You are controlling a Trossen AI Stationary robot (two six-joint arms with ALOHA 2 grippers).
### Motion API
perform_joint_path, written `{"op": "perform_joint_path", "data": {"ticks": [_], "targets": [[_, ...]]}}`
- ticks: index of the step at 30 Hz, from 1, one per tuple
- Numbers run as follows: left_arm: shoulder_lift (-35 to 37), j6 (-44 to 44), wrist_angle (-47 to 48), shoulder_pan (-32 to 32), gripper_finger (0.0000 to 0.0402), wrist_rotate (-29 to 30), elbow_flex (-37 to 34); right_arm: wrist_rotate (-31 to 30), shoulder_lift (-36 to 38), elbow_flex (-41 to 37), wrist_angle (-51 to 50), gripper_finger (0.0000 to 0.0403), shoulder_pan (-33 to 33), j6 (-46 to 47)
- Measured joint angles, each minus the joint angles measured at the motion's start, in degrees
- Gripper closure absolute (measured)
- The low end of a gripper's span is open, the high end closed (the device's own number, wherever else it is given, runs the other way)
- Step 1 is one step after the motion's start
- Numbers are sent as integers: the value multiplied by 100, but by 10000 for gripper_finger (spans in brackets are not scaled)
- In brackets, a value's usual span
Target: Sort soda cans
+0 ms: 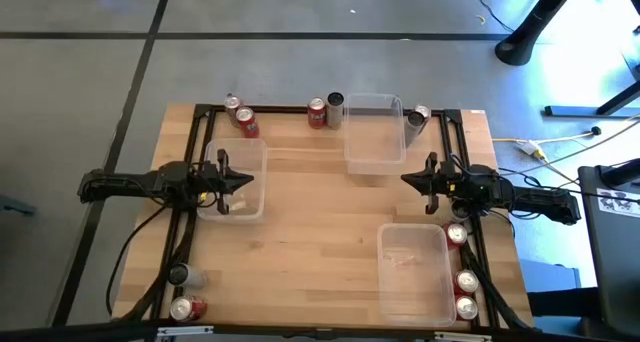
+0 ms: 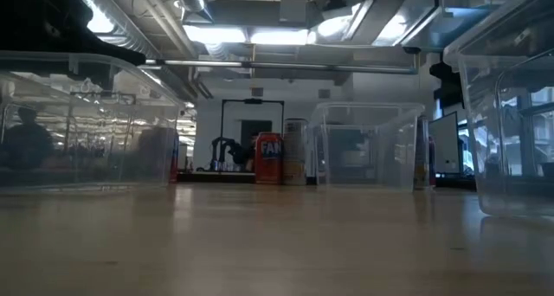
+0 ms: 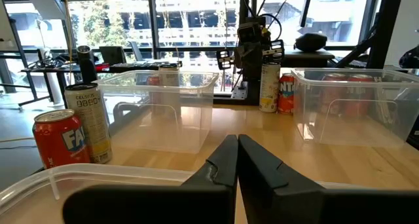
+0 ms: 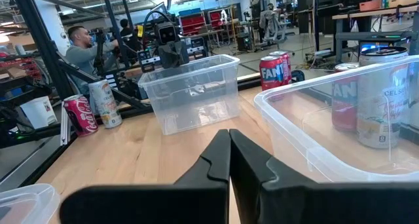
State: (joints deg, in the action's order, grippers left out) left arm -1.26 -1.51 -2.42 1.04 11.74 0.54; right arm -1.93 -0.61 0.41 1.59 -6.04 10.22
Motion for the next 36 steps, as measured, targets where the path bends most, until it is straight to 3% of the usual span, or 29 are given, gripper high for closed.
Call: {"op": "perform_joint_path", "data": {"ticks": [17,24,36], "targets": [[-1,0,-1,-1,398,0,0,-1,-1,1,1,397,-1,-3],[-1,15,-8,-1,398,1,0,-253,0,0,43,397,1,-684],[0,1055,-569,0,398,1,0,-255,0,0,57,397,0,-609]]}}
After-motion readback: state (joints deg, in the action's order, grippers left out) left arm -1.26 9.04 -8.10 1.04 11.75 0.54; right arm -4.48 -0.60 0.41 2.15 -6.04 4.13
